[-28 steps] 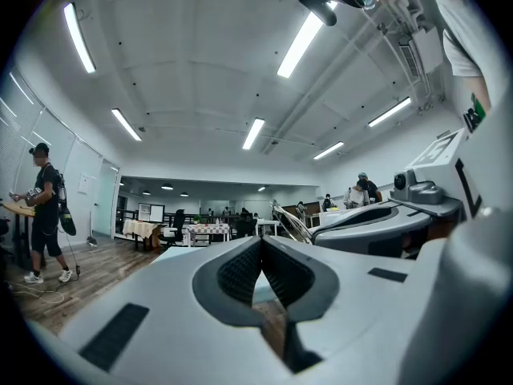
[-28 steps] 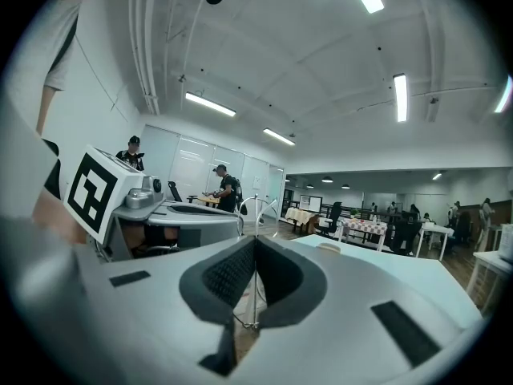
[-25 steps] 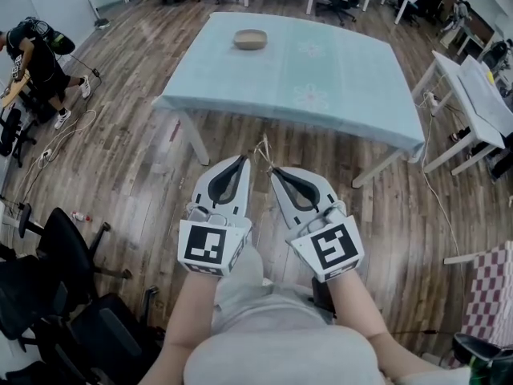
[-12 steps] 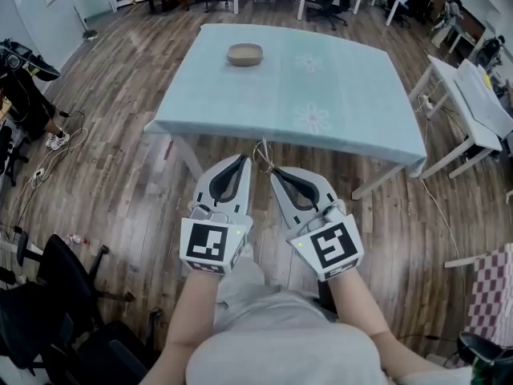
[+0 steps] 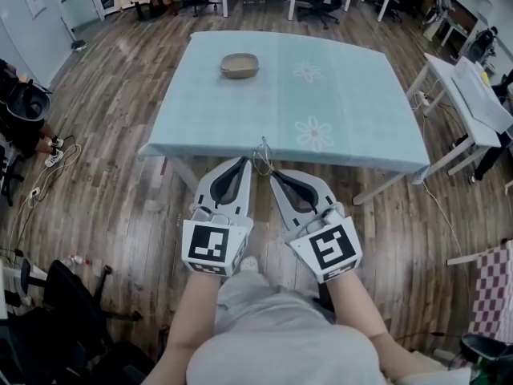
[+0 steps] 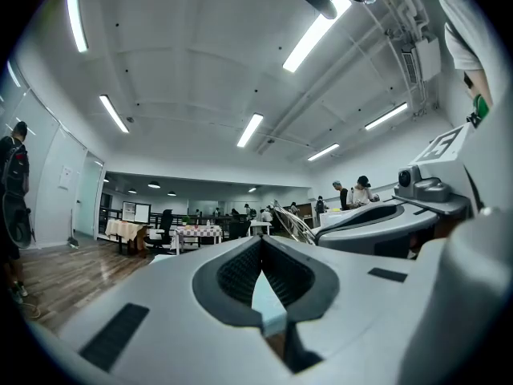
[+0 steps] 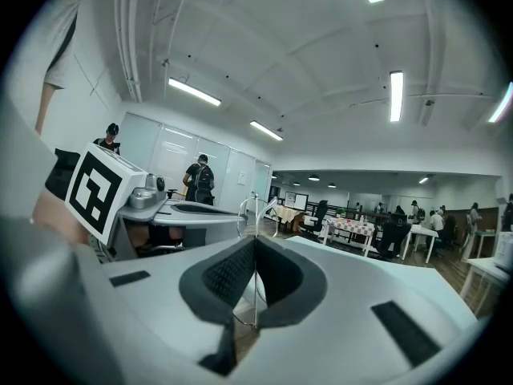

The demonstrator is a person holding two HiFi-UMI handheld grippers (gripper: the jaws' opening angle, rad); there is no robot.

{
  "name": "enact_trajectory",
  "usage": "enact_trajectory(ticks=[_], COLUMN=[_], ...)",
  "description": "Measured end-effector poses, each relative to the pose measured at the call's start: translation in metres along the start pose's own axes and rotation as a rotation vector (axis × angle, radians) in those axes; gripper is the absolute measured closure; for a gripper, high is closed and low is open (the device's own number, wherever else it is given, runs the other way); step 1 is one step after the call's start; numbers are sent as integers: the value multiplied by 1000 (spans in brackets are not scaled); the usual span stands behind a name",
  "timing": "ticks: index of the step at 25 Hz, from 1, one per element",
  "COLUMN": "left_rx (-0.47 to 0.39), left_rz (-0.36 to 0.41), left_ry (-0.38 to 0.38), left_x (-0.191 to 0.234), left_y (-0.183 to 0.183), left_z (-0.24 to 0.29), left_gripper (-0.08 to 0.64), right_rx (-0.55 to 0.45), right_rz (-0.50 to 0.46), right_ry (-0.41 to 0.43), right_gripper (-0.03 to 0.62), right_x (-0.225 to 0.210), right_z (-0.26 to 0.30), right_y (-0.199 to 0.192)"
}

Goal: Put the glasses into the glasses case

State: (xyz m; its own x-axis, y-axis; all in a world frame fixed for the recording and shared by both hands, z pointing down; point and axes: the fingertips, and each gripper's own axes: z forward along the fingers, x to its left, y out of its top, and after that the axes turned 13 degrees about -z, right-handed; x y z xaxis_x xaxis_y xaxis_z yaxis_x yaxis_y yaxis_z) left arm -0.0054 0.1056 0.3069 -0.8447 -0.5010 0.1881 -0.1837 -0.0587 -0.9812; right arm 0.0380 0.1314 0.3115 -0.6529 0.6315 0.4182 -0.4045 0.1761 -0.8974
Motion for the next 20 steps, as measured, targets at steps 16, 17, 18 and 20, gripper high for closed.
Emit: enact_trajectory(ticks=[16, 17, 18, 20], left_rx=[-28, -29, -29, -30], left_rz=[-7, -11, -16, -24], left_ry=[-16, -16, -17, -16], left_x=[55, 56, 57, 59], left_y=[11, 10, 10, 9], left_z=[40, 41, 41, 43], left_gripper=[551, 551, 551, 551], right_rx=[25, 27, 30, 37], right_rz=[-67, -69, -71, -79], right_ry=[-35, -34, -33, -32], right_gripper=[584, 584, 584, 584], right_x=[-26, -26, -27, -30], right_z=[64, 65, 66, 69], right_y=[1, 0, 0, -1])
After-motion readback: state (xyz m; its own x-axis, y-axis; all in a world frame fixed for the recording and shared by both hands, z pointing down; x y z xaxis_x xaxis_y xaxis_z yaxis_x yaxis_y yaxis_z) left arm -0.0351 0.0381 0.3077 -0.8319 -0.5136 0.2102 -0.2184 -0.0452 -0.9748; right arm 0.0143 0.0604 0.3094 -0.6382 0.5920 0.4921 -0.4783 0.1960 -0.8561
